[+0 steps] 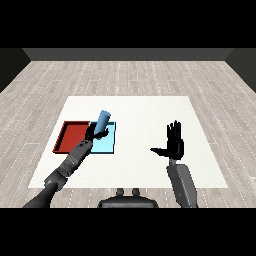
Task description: Pick the blue can and put it in the blue box
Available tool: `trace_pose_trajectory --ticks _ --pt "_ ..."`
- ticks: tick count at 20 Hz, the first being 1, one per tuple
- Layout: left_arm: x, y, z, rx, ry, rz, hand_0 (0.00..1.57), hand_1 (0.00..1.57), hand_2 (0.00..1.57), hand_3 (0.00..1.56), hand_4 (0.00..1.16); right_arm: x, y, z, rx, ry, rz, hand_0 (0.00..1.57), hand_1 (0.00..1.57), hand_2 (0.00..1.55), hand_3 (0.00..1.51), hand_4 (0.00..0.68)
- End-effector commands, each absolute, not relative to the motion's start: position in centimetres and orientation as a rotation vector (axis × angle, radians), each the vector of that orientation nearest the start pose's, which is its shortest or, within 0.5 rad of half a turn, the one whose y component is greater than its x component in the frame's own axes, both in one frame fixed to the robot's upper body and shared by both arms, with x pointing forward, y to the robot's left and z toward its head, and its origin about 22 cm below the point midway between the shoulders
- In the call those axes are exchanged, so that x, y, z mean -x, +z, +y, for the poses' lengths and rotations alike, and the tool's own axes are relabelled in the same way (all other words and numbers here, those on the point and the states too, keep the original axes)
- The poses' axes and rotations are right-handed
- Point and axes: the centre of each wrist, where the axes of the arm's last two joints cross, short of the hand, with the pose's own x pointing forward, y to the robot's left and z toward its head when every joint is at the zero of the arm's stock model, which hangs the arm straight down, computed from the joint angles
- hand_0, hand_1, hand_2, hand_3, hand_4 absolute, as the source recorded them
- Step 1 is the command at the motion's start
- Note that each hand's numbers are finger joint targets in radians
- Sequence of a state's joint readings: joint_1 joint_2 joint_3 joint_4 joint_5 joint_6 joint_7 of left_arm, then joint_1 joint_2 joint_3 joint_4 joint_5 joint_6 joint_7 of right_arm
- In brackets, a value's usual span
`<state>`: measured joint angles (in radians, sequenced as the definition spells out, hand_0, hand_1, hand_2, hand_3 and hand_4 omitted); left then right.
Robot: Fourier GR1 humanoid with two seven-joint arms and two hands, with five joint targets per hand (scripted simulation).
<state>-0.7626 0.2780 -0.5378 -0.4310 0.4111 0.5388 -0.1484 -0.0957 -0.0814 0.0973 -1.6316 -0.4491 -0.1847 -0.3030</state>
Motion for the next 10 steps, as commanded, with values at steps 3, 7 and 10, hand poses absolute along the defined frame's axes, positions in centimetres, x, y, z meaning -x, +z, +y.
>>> trace_pose_trajectory --ticks 3,7,10 --pt "-36.7 -7.2 22.3 -0.633 -0.287 -1.002 0.65 0.65 0.59 0.24 0.92 -26.5 1.7 -21.3 -0.257 -0.42 -1.904 0.0 0.0 0.0 0.0 0.0" --pt "-36.8 -7.5 21.7 -0.662 -0.2 -0.933 1.32 1.32 1.15 0.2 0.75 -27.3 2.1 -23.4 -0.211 -0.367 -1.911 0.0 0.0 0.0 0.0 0.0" --pt "-36.2 -7.9 23.9 -0.631 -0.055 -0.939 1.4 1.4 1.29 0.4 0.63 -26.8 0.7 -23.2 -0.187 -0.374 -1.904 0.0 0.0 0.0 0.0 0.0"
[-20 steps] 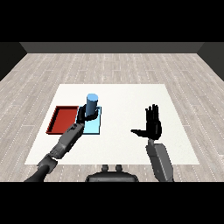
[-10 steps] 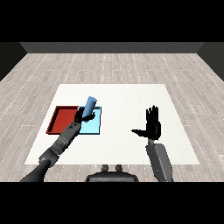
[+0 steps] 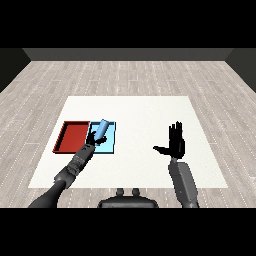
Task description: Pick the blue can and put it in the blue box
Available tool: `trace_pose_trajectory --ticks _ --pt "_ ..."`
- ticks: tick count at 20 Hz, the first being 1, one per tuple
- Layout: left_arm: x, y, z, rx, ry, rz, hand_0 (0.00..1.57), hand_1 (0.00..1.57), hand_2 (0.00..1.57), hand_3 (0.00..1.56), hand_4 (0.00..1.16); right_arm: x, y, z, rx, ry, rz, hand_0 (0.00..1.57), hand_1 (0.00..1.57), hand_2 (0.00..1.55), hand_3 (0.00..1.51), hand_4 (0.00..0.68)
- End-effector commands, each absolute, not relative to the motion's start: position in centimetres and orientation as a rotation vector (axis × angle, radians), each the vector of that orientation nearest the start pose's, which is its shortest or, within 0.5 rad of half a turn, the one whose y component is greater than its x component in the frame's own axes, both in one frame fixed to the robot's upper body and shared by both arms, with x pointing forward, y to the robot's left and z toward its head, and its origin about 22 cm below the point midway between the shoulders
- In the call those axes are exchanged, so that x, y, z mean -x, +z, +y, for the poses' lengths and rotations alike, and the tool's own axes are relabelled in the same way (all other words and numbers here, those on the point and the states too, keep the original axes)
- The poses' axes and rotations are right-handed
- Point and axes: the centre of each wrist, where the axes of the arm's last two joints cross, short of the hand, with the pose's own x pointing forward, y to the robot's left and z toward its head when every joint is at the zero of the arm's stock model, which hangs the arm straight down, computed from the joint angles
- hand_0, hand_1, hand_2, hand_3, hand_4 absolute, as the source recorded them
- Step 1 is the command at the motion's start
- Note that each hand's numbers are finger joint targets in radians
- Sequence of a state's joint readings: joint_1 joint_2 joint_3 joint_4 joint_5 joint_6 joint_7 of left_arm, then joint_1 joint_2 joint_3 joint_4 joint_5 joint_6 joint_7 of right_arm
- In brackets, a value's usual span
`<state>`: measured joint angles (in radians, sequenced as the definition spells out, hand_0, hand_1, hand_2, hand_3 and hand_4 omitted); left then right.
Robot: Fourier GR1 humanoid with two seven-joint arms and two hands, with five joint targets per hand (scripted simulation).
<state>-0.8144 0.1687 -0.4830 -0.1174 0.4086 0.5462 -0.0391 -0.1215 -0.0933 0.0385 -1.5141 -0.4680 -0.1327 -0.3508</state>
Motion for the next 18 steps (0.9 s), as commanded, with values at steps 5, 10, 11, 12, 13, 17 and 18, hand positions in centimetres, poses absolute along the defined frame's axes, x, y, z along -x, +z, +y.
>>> trace_pose_trajectory --ticks 5,10,11,12,13,17,18 --pt "-36.8 -7.5 22.6 -0.598 -0.186 -0.881 0.0 0.0 0.0 0.0 0.0 -27.0 1.1 -22.9 -0.177 -0.384 -1.907 0.0 0.0 0.0 0.0 0.0" --pt "-37.1 -6.9 24.5 -0.621 -0.179 -0.89 0.0 0.0 0.0 0.0 0.0 -27.3 1.9 -23.7 -0.209 -0.394 -1.918 0.0 0.0 0.0 0.0 0.0" --pt "-37.4 -6.6 23.6 -0.638 -0.171 -0.897 0.0 0.0 0.0 0.0 0.0 -26.5 1.9 -22.3 -0.208 -0.396 -1.912 0.0 0.0 0.0 0.0 0.0" --pt "-36.5 -7.7 23.1 -0.683 -0.169 -0.942 0.0 0.0 0.0 0.0 0.0 -27.3 1.6 -21.2 -0.212 -0.388 -1.924 0.0 0.0 0.0 0.0 0.0" --pt "-37.6 -6.4 23.5 -0.637 -0.106 -1.006 0.0 0.0 0.0 0.0 0.0 -26.8 1.1 -21.8 -0.245 -0.386 -1.916 0.0 0.0 0.0 0.0 0.0" --pt "-38.3 -5.0 23.7 -0.572 -0.056 -1.315 0.0 0.0 0.0 0.0 0.0 -27.6 2.3 -21.7 -0.227 -0.334 -1.916 0.0 0.0 0.0 0.0 0.0" --pt "-38.1 -5.3 23.3 -0.556 -0.057 -1.317 0.0 0.0 0.0 0.0 0.0 -26.9 2.5 -22.7 -0.231 -0.317 -1.917 0.0 0.0 0.0 0.0 0.0"
